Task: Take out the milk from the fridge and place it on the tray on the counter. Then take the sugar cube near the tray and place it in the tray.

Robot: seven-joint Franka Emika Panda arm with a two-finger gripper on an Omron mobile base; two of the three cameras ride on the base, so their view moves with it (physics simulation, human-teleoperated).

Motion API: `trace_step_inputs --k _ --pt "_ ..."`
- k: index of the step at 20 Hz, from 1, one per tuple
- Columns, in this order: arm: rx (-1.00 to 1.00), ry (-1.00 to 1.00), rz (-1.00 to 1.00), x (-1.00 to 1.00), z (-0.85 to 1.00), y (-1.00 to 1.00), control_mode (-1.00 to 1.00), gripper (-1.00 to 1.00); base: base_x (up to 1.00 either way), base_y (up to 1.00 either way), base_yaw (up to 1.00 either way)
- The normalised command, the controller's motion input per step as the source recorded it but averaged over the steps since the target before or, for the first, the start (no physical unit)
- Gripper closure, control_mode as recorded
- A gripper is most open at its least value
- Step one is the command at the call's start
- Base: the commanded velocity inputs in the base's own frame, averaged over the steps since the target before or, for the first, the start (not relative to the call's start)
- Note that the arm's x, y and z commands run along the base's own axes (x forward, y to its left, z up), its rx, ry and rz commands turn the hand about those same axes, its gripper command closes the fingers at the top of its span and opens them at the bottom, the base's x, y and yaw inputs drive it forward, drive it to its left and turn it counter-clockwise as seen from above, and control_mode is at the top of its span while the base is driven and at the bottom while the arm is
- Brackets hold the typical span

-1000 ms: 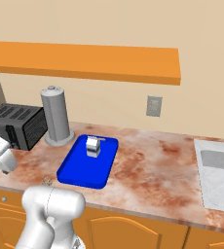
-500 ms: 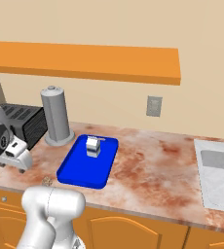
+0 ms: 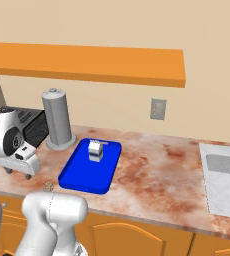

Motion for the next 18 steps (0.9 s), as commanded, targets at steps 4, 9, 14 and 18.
trace_step_inputs --k 4,9,14,18 --pt "0.0 0.13 -0.02 0.0 -0.36 0.0 -1.0 -1.0 0.0 0.0 0.0" --pt "0.0 0.07 -0.02 0.1 -0.27 -0.06 -1.0 -1.0 0.0 0.0 0.0" --pt "0.0 0.02 -0.02 0.08 -0.26 -0.07 -1.0 -1.0 0.0 0.0 0.0" --pt "0.0 0.0 -0.07 0.0 -0.14 -0.1 -1.0 -1.0 0.0 0.0 0.0"
